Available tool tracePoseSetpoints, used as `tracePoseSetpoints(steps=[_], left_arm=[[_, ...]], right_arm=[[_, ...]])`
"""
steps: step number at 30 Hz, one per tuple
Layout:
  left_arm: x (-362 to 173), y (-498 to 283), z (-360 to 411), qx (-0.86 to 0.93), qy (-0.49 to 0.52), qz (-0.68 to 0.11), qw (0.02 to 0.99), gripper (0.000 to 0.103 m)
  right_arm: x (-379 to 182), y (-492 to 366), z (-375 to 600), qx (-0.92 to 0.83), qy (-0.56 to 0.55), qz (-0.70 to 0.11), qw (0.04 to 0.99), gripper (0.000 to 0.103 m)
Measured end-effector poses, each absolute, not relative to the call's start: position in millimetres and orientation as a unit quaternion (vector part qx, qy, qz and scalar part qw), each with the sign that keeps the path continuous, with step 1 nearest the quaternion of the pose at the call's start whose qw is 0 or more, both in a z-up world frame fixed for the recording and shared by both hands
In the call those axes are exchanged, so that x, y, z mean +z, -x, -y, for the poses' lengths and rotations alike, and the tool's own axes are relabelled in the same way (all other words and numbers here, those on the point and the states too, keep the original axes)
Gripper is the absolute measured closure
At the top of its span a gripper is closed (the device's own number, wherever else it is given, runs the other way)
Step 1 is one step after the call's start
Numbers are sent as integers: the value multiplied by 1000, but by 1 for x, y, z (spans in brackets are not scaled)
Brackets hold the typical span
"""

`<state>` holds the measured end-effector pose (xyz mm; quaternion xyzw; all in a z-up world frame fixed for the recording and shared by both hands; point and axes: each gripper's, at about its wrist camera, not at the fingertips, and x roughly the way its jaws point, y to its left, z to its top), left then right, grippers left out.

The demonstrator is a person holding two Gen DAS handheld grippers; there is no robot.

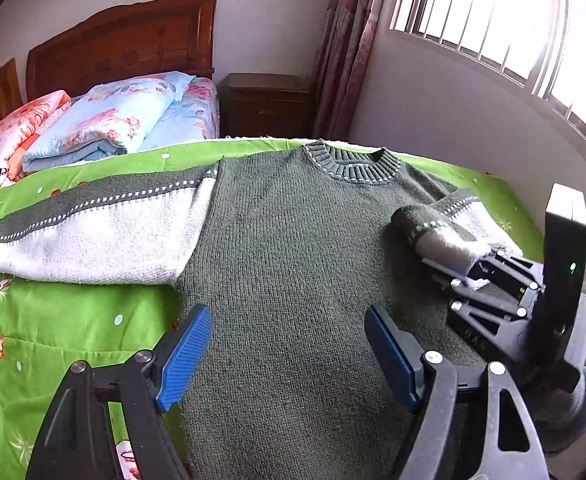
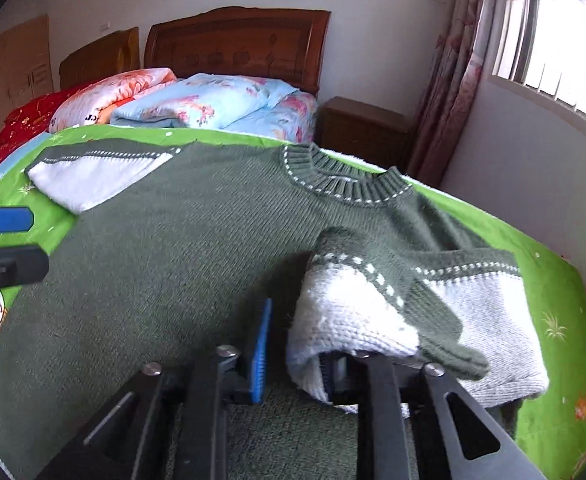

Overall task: Fold small clothes
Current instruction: 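Lift the sleeve with the right gripper, fold it across the body, release, then grasp the cuff of the folded sleeve with the left gripper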

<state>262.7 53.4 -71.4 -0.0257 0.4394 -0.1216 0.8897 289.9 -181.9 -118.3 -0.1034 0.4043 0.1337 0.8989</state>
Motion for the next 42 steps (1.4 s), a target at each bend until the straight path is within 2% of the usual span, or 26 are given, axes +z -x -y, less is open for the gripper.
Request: tracePoseSetpoints(steps=[1, 6, 11, 17, 20, 25, 28, 31, 34, 36, 37, 38, 40, 42], left_arm=[[-70, -265, -53, -126, 31, -439, 889, 23], [-65, -282, -33, -162, 61, -447, 878, 23], [-68, -292, -2, -188, 74, -455, 867, 23], [-61, -291, 47, -202, 32, -452, 868, 23], [-58, -280, 93, -211, -60, -438, 872, 23], [-90, -249, 175, -189, -324, -398, 837, 23], [-110, -241, 192, -183, -383, -393, 816, 23], [-113, -254, 196, -172, -363, -405, 821, 37], [-107, -266, 198, -177, -329, -414, 830, 38], [-111, -274, 199, -170, -327, -417, 831, 44], [-113, -280, 198, -166, -322, -422, 831, 56], [-114, -286, 195, -164, -308, -428, 834, 74], [-107, -296, 182, -172, -245, -434, 850, 87], [-92, -301, 160, -189, -154, -430, 869, 91]], right_arm=[[-121, -291, 185, 141, 96, -405, 898, 0], [-116, -275, 197, 202, 62, -396, 894, 0], [-94, -257, 220, 272, -25, -362, 891, 0], [-79, -225, 268, 236, -61, -344, 907, 0], [-77, -204, 310, 207, -107, -335, 913, 0], [-77, -182, 358, 148, -122, -330, 924, 0], [-81, -176, 372, 138, -125, -329, 926, 0], [-87, -177, 378, 132, -130, -334, 924, 0], [-93, -174, 378, 129, -121, -341, 923, 0], [-96, -174, 374, 127, -106, -347, 923, 0], [-97, -174, 374, 123, -100, -350, 923, 0], [-99, -174, 373, 119, -96, -354, 923, 0], [-104, -177, 375, 101, -89, -366, 921, 0], [-107, -180, 379, 80, -84, -377, 919, 0]])
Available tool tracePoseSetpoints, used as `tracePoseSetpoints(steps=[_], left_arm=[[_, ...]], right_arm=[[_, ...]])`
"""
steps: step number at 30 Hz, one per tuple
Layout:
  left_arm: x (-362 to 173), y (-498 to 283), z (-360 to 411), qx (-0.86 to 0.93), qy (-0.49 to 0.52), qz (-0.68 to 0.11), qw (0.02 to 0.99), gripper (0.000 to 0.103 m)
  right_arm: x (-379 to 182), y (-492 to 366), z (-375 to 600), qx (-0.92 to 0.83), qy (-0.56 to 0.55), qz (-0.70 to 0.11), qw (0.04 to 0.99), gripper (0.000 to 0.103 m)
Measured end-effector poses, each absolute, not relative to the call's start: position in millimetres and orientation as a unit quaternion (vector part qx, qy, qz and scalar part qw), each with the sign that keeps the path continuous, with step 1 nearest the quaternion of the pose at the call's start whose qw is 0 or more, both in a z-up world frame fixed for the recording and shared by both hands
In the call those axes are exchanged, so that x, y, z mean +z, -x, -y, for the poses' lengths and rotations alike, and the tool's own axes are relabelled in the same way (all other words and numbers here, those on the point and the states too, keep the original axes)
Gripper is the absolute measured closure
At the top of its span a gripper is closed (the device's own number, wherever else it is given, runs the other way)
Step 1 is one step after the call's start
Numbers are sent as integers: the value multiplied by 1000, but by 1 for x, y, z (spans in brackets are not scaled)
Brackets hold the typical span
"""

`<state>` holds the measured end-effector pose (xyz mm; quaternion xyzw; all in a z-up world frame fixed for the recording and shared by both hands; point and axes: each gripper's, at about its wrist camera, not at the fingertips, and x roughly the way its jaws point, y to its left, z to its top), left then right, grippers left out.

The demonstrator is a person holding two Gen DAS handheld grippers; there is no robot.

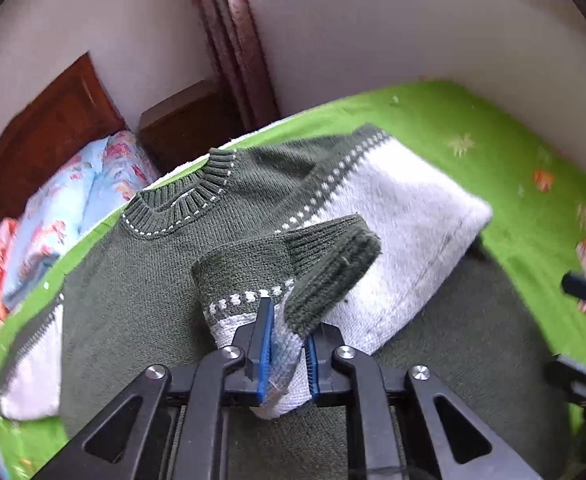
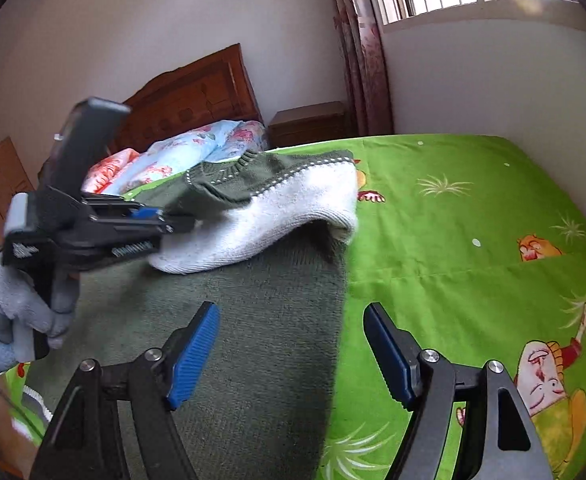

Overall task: Fold small clothes
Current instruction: 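Grasp the cuff of the folded sleeve with the left gripper, then pull the cuff across the sweater body with the left gripper and release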

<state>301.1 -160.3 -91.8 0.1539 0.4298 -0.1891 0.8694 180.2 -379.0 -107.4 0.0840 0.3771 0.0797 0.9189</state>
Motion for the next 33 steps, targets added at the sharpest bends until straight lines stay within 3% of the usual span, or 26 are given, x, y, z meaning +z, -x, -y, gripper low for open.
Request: tracePoseSetpoints(steps=[5, 10, 18, 26, 33], left_arm=[[-67, -317, 97, -196, 10, -414, 889, 93], [-85, -336, 30, -202, 163, -429, 865, 93], [-132, -342, 8, -221, 214, -451, 838, 92], [-135, -342, -3, -222, 254, -443, 830, 91], [-67, -327, -6, -260, 238, -336, 874, 94]], right_arm=[[-115, -203, 389, 25, -61, -403, 913, 0], [-129, -244, 392, -28, -40, -442, 896, 0], [-132, -277, 383, -47, -22, -456, 889, 0], [-124, -289, 390, -79, -4, -441, 894, 0], [-127, -283, 395, -77, -26, -425, 901, 0]])
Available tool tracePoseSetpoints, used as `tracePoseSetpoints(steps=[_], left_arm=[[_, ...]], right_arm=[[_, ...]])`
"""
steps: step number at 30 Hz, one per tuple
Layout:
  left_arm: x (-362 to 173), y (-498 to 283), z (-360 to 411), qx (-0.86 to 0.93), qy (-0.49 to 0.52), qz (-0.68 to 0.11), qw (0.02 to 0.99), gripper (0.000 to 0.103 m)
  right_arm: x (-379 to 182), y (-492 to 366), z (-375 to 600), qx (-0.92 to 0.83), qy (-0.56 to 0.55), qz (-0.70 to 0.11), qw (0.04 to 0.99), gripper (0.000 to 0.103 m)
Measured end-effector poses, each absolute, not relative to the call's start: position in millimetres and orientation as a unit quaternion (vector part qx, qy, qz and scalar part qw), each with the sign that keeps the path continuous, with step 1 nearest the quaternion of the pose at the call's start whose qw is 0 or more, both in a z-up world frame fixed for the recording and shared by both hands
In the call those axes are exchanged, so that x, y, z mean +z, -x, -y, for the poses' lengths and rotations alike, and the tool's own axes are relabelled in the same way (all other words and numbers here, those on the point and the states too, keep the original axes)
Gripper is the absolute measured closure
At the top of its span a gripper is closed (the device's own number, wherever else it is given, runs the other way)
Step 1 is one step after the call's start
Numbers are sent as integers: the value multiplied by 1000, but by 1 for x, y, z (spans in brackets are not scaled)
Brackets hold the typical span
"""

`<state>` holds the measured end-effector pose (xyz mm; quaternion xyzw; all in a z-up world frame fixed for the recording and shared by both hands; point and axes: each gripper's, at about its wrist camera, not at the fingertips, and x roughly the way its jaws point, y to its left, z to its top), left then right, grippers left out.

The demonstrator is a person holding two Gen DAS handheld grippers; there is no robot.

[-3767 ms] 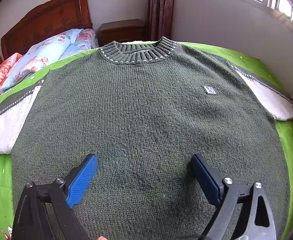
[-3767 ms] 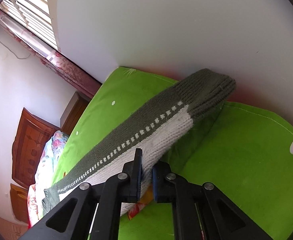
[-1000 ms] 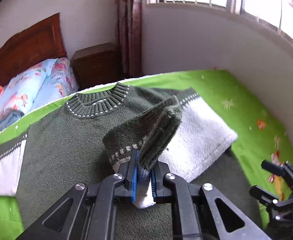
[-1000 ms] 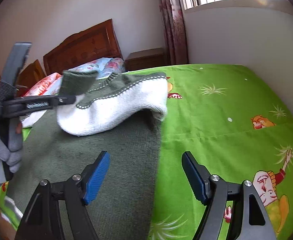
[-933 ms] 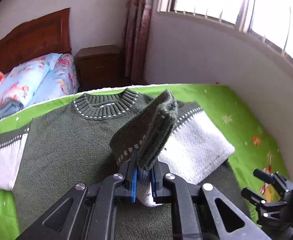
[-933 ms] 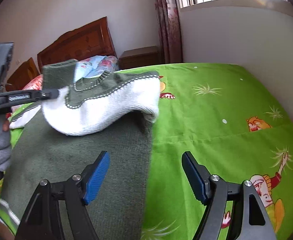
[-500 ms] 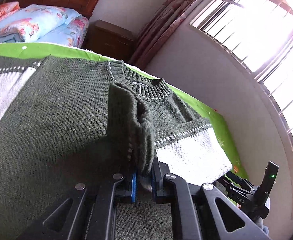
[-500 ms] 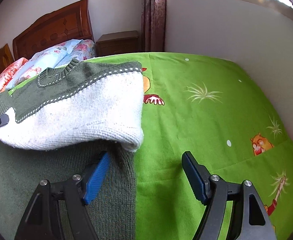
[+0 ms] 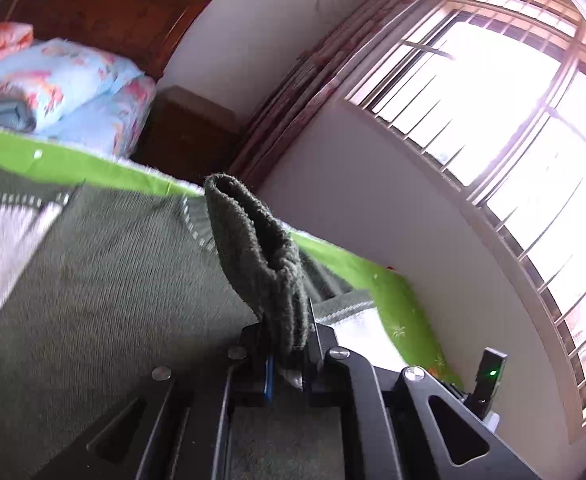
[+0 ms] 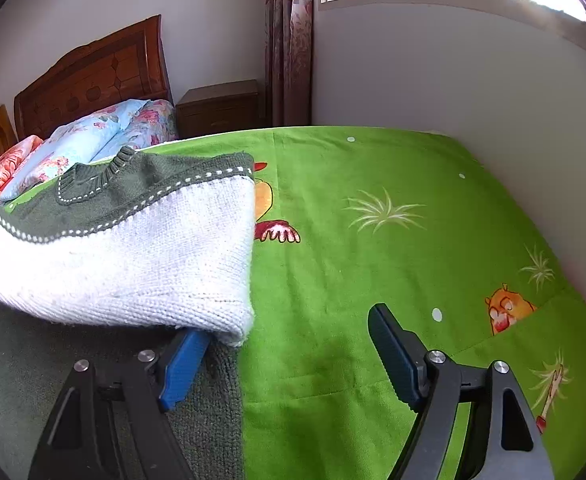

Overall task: Fold small clothes
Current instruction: 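Pull the cuff across the sweater body with the left gripper and release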

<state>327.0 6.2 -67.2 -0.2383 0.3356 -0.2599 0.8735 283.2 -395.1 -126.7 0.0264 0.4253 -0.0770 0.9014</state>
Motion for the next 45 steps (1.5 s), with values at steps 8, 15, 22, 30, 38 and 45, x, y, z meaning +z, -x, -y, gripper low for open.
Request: tracePoseSetpoints(steps=[8, 15, 22, 30, 38, 45], left_arm=[[-55, -342, -7, -227, 150, -295, 916, 94], [-142, -375, -49, -164, 251, -406, 863, 91], [-154, -377, -53, -146, 252, -440, 850, 88], [-141, -356, -56, -129, 249, -432, 857, 88], [-148, -351, -57, -131, 249, -450, 848, 92], [-147, -357, -63, -136, 263, -470, 832, 83]], right_arm=[[-128, -285, 389, -73, -10, -422, 904, 0], [-133, -289, 388, -70, -5, -430, 900, 0], [-136, -293, 393, -70, -20, -439, 895, 0], [-140, -295, 397, -65, -31, -452, 889, 0], [-143, -296, 400, -58, -46, -455, 887, 0], [-143, -299, 400, -55, -44, -461, 885, 0]])
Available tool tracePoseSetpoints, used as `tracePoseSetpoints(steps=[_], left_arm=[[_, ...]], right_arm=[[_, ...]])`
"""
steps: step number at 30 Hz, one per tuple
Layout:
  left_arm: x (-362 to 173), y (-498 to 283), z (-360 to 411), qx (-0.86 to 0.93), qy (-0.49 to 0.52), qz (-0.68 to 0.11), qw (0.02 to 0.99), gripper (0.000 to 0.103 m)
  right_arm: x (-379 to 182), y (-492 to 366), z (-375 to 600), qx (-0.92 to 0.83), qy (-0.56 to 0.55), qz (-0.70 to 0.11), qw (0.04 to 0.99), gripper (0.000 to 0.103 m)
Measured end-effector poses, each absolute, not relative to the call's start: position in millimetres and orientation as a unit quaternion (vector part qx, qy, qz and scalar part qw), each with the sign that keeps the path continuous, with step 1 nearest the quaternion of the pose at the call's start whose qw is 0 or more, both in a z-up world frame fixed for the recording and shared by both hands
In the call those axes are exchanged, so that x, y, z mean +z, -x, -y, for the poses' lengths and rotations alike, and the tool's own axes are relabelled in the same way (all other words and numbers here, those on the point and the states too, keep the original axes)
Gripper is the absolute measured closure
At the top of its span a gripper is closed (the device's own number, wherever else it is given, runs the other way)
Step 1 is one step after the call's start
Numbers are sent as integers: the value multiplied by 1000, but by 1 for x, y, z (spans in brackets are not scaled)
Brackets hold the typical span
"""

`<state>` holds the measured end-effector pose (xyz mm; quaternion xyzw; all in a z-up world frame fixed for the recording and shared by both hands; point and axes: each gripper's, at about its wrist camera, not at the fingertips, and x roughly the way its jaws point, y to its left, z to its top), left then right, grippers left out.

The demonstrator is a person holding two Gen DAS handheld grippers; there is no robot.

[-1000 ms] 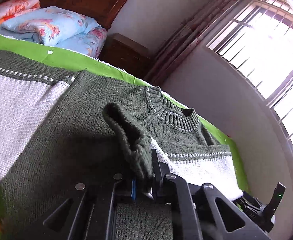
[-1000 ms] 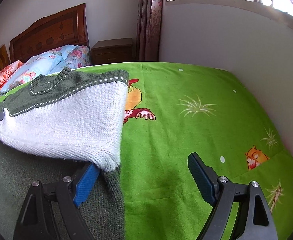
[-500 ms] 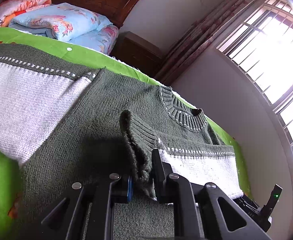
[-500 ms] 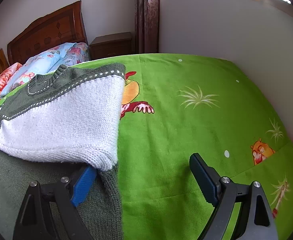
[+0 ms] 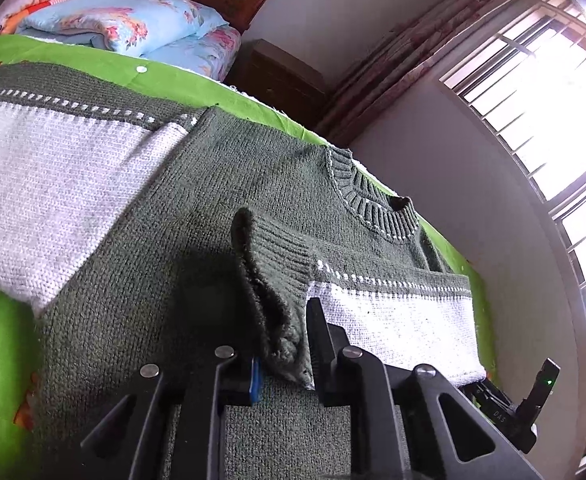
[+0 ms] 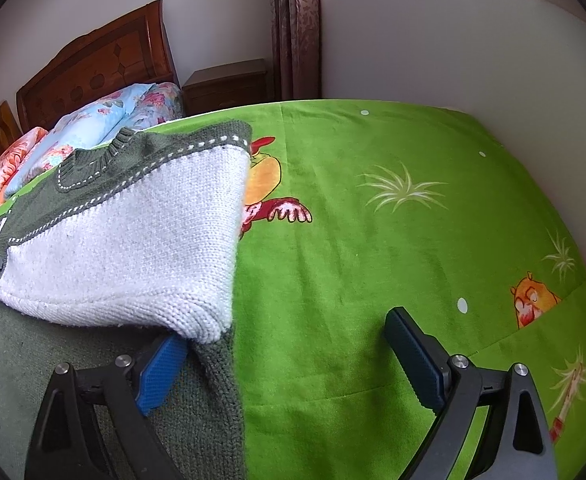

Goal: Fold small clothes

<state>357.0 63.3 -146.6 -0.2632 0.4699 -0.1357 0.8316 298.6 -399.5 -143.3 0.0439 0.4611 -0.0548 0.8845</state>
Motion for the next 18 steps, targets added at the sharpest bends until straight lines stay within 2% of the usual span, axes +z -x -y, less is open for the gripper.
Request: tracePoseSetpoints(steps=[3, 9, 14, 18], left_arm=[[-131, -350, -72, -134, 254, -482, 828, 83], [-97, -310, -137, -107, 224, -429, 869, 80], [-101, -286, -214, -26, 244, -408, 879, 80], [-115, -275, -240, 14, 282, -417, 864, 80]], right_arm=[[-141, -292, 398, -61, -32, -470, 880, 0], [-120, -246, 377, -68, 18, -457, 887, 0], [-92, -232, 325, -6, 45, -411, 911, 0], [-84, -254, 277, 32, 95, -398, 912, 0]])
